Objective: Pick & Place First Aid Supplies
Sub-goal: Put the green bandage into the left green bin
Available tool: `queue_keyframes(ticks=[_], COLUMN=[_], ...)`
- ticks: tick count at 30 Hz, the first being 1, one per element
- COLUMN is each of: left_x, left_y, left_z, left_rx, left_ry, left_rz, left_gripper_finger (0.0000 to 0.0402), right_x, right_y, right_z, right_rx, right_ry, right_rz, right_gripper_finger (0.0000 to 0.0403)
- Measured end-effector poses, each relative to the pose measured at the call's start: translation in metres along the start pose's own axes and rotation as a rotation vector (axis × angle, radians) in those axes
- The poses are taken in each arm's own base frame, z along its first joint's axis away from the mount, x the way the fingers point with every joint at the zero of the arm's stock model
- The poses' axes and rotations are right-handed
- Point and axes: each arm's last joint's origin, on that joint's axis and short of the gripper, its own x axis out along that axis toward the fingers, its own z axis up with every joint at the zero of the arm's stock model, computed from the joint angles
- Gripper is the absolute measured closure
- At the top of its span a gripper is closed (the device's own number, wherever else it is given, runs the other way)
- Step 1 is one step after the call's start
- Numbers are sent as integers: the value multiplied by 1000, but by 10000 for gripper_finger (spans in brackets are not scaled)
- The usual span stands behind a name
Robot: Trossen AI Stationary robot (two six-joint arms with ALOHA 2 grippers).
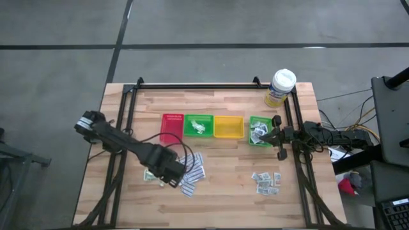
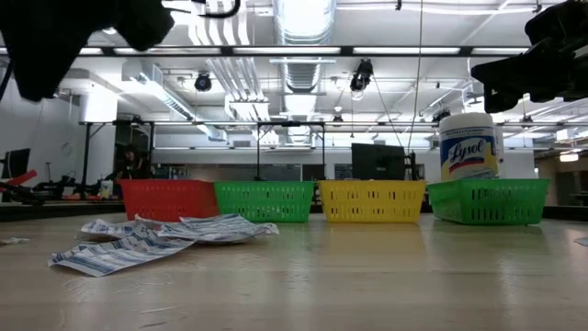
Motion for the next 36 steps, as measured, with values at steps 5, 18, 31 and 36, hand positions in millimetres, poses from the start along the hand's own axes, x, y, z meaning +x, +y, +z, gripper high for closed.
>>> queue_keyframes(ticks=[5, 18, 31, 36], left_x=[27, 64, 80, 83], left_y=[1, 20, 13, 15], left_z=[0, -1, -1, -1], left_rx=[5, -56, -97, -117], left_ry=[3, 45, 30, 31], left_rz=[-34, 36, -109, -104], left_gripper_finger=[252, 252, 252, 252], right_x=[0, 0, 0, 0], right_y=[0, 0, 0, 0], right_z=[0, 0, 0, 0], right_rx=[0, 3, 2, 1], right_ry=[0, 0, 0, 0], right_rz=[0, 0, 0, 0], right_gripper_finger=[394, 394, 394, 394])
